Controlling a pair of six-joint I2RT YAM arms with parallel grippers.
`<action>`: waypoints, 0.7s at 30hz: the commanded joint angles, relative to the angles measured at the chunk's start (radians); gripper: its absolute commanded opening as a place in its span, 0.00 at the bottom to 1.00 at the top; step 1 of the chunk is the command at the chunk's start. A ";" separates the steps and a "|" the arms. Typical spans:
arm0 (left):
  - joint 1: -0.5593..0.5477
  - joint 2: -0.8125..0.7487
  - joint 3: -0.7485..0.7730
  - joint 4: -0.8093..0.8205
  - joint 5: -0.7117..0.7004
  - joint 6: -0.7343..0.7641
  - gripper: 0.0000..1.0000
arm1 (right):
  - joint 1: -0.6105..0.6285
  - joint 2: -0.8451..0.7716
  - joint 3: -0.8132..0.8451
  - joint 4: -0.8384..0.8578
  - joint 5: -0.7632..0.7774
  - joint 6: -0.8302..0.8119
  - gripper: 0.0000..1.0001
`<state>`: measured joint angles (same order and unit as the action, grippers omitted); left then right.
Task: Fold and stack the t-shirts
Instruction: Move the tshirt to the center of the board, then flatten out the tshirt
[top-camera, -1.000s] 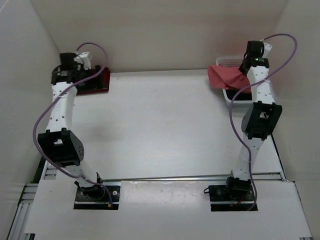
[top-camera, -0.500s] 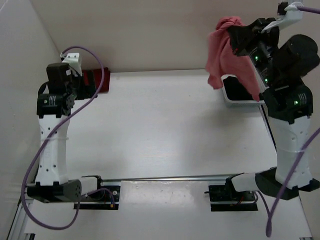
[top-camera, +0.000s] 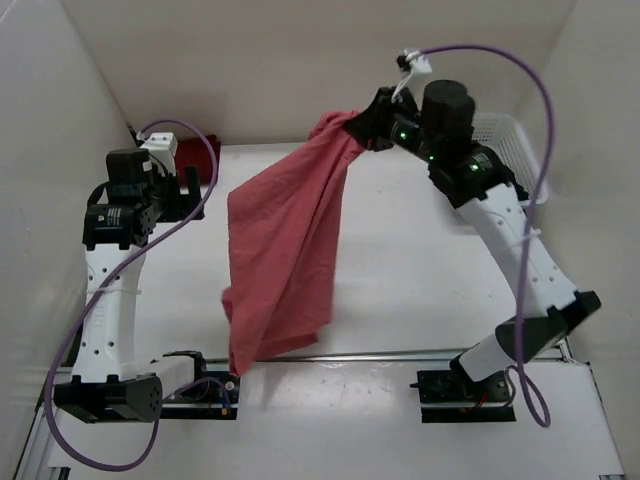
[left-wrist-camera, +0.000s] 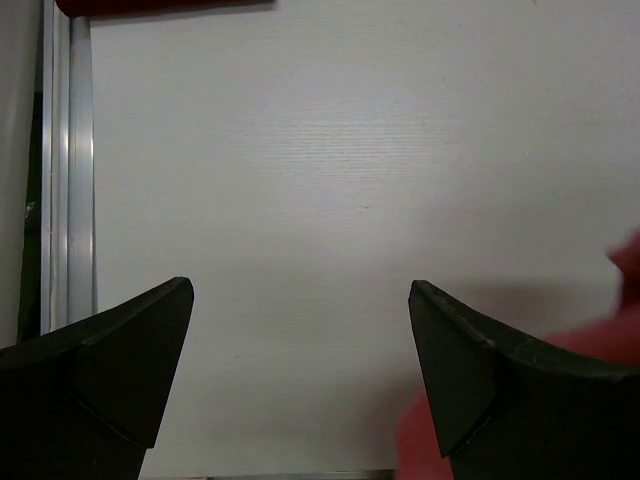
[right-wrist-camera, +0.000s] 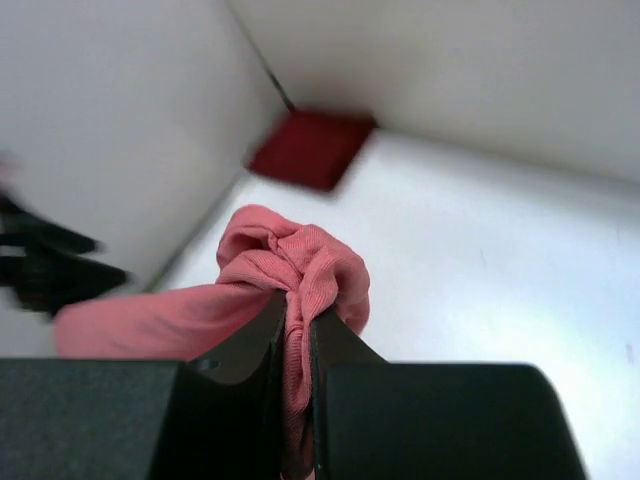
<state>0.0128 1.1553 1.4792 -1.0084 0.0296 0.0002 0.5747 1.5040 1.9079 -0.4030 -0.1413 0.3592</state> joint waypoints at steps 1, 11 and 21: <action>-0.001 -0.029 -0.028 0.025 -0.036 0.000 1.00 | -0.122 0.068 -0.090 0.035 -0.011 0.063 0.00; -0.001 -0.074 -0.149 0.034 -0.143 0.000 1.00 | -0.155 0.472 0.299 -0.432 0.098 0.009 1.00; 0.015 -0.095 -0.349 0.109 -0.287 0.000 1.00 | 0.302 0.476 -0.129 -0.197 0.083 -0.049 1.00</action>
<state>0.0147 1.0832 1.1481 -0.9474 -0.1730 0.0002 0.8539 1.9263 1.7462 -0.6468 -0.0727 0.3412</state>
